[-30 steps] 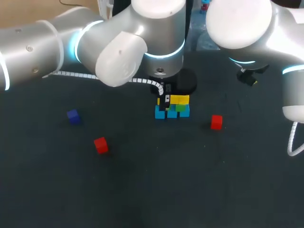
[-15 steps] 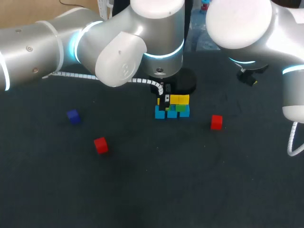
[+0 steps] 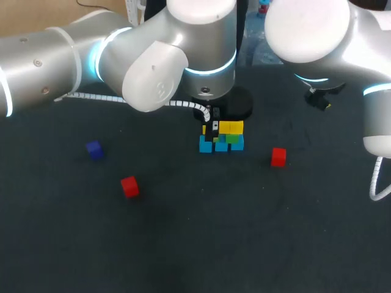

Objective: Place the blue cubes, place green cubes on the blue cubes, place the yellow cubes on the green cubes, then place the red cubes on the yellow cubes, and place purple cube on the red cubes.

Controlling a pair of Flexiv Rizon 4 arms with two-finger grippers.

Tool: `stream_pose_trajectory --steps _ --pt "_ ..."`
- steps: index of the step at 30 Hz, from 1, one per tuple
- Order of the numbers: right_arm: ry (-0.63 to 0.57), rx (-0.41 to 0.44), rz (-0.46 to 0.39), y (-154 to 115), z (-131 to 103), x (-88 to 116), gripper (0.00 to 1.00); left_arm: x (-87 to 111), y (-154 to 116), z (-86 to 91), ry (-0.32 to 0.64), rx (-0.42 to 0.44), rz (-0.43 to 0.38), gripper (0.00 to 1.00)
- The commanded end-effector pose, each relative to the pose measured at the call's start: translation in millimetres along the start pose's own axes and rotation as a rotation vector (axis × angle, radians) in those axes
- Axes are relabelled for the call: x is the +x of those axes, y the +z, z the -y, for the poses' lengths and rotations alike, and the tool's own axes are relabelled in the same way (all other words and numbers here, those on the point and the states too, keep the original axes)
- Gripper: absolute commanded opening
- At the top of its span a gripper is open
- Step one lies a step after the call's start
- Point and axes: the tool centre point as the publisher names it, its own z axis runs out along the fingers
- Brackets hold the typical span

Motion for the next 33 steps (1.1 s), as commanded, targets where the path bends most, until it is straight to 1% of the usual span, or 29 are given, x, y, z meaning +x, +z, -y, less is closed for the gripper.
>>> stream_pose_trajectory --steps 1,33 --pt "0.001 0.001 0.004 0.5 0.2 1.2 1.0 0.0 1.0 -0.6 0.001 -0.002 0.0 0.0" --pt "0.001 0.001 0.004 0.5 0.2 1.2 1.0 0.6 2.8 -3.5 0.007 -0.009 0.001 0.0"
